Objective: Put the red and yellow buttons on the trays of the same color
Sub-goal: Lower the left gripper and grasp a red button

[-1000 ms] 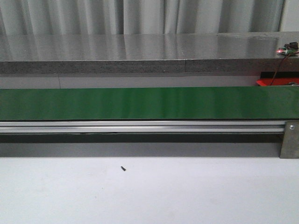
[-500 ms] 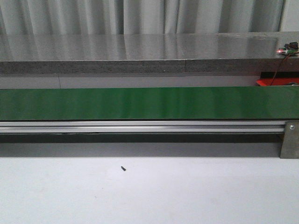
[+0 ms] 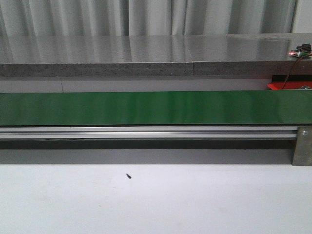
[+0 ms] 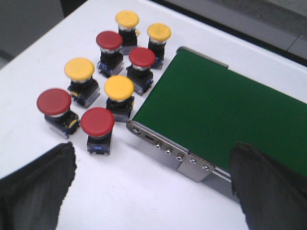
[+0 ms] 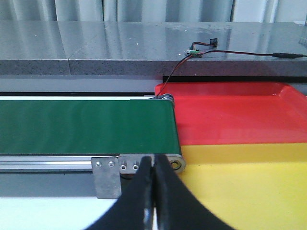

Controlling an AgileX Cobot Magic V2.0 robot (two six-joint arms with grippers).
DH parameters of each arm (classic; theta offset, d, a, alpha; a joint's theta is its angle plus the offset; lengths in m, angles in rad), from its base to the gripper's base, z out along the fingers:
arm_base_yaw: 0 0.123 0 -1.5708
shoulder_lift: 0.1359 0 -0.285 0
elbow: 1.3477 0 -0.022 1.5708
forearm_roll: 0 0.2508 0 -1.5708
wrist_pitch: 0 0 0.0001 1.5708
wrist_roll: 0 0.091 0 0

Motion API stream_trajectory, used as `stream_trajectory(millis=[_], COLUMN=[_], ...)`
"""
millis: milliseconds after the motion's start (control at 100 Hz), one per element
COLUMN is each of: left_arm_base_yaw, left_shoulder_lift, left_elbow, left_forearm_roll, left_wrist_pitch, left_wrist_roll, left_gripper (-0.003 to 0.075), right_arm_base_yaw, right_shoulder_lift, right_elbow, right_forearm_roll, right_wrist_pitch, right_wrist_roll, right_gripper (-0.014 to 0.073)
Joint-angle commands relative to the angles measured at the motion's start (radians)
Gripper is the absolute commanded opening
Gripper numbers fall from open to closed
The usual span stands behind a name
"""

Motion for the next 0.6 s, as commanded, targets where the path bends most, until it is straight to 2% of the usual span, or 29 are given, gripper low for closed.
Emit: stream_trajectory(millis=[0,250,440,590], left_arm_base_yaw=[0.028,0.093,0.136,0.145], left_shoulder_lift=[0.065,0.286,0.455,0.564], left_elbow=[-0.089,-0.269,-0.398,-0.462], left_forearm_roll=[-0.01,-0.014,-0.014,0.003], left_wrist_pitch=[0.019,0.184,0.358,0.375], left_wrist_roll=[-0.041,-0.046,-0.046,-0.046], left_gripper=[0.0621,0.0618,0.0618,0.0618], right_arm_base_yaw=[0.0,0.0,0.0,0.0], right_shoulder_lift=[-0.019,-0.019,-0.019,-0.019], right_elbow=[-0.018,-0.018,-0.018,-0.018], right_forearm_roll=[0.0,0.0,0.0,0.0], right_wrist_pitch=[-0.08,-0.08,-0.08,-0.079], right_wrist_roll=[-0.005,-0.005,-0.005,-0.005], right_gripper=[-0.006,-0.006,-0.006,-0.006])
